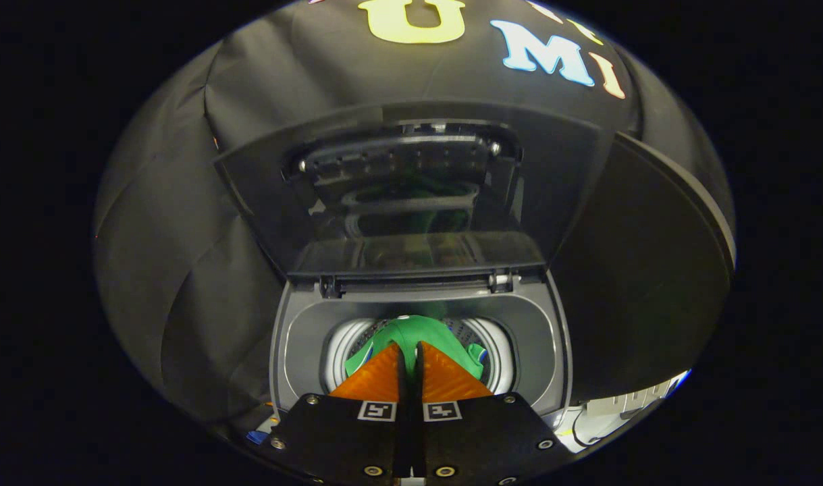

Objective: Put the clothes into the washing machine and then close the washing machine lid.

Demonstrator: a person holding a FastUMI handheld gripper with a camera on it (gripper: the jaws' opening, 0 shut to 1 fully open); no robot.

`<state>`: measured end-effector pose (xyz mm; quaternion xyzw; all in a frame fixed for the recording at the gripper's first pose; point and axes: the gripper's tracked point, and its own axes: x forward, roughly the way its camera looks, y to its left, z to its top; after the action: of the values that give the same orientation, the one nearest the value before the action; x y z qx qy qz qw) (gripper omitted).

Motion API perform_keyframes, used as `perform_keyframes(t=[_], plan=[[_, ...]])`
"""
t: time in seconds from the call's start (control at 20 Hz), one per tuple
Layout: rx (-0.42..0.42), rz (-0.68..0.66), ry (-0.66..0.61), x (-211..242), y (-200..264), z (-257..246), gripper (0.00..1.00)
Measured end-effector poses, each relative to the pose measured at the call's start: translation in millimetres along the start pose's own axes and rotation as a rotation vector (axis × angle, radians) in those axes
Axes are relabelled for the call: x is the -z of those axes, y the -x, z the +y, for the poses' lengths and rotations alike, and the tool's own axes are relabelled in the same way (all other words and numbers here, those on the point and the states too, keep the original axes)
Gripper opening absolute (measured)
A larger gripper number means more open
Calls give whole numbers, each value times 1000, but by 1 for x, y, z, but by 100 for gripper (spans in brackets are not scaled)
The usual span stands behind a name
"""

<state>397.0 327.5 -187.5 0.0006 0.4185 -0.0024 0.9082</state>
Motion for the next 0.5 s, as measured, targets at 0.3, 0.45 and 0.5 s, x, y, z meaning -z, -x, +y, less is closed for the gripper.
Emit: perform_keyframes(t=[0.3,0.45,0.5], plan=[[-18,99,3,41,-43,0,0],[-37,185,52,69,-56,4,0],[-38,205,73,77,-59,3,0]])
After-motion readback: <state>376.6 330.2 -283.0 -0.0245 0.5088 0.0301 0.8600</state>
